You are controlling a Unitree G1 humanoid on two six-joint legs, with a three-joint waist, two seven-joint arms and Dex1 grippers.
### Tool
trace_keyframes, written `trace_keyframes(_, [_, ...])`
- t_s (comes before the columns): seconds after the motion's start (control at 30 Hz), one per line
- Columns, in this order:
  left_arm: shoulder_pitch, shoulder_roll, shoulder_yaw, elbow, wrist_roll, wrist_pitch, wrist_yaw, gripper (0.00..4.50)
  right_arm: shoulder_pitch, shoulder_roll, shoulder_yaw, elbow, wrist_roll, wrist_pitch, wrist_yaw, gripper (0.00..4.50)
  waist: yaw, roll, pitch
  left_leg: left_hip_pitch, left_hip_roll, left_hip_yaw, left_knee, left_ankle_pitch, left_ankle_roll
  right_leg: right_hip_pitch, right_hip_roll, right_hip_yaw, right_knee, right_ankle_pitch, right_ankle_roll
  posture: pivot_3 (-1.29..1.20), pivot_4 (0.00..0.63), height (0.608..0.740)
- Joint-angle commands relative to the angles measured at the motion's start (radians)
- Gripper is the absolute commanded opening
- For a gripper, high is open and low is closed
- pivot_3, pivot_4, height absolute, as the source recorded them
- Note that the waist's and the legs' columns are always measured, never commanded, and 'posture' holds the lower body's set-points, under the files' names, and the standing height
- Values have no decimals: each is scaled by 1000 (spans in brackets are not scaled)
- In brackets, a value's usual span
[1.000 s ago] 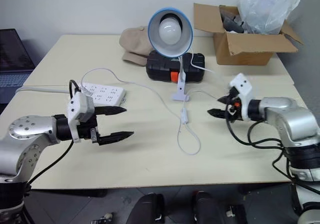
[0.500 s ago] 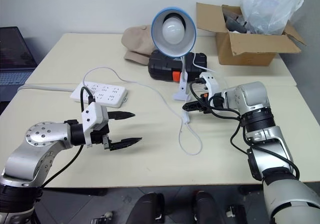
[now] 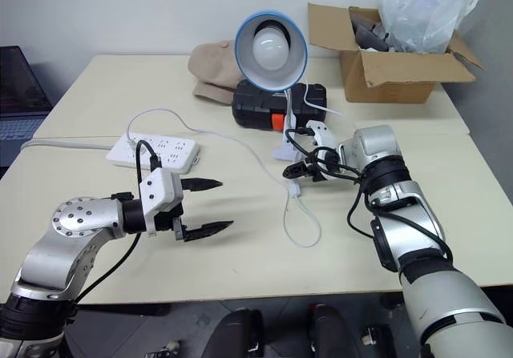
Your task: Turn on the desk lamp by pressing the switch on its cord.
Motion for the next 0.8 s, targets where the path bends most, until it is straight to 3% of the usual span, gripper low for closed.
trace_keyframes(0.03, [6,-4,5,-23,7,-26,8,4500,-42,9,-21,29,-18,-33,19,3659,-3,0,0,0,0,0,0,0,0,0,0,0,0,0,0,0,150,740])
trace_keyframes(0.27, [5,-5,3,-2,28,-51,6,4500,-65,29,-37,95,-48,-73,22,3659,-4,0,0,0,0,0,0,0,0,0,0,0,0,0,0,0,150,740])
trace_keyframes(0.63, [0,0,2,12,40,-68,-7,4500,-73,52,-65,134,-79,-95,23,1054,-5,0,0,0,0,0,0,0,0,0,0,0,0,0,0,0,150,740])
trace_keyframes(0.73, [2,1,3,14,41,-70,-8,4500,-73,47,-76,136,-79,-92,25,492,-5,0,0,0,0,0,0,0,0,0,0,0,0,0,0,0,150,740])
trace_keyframes(0.8, [2,6,6,19,39,-66,-11,4500,-76,42,-96,134,-69,-80,24,395,-4,0,0,0,0,0,0,0,0,0,0,0,0,0,0,0,150,740])
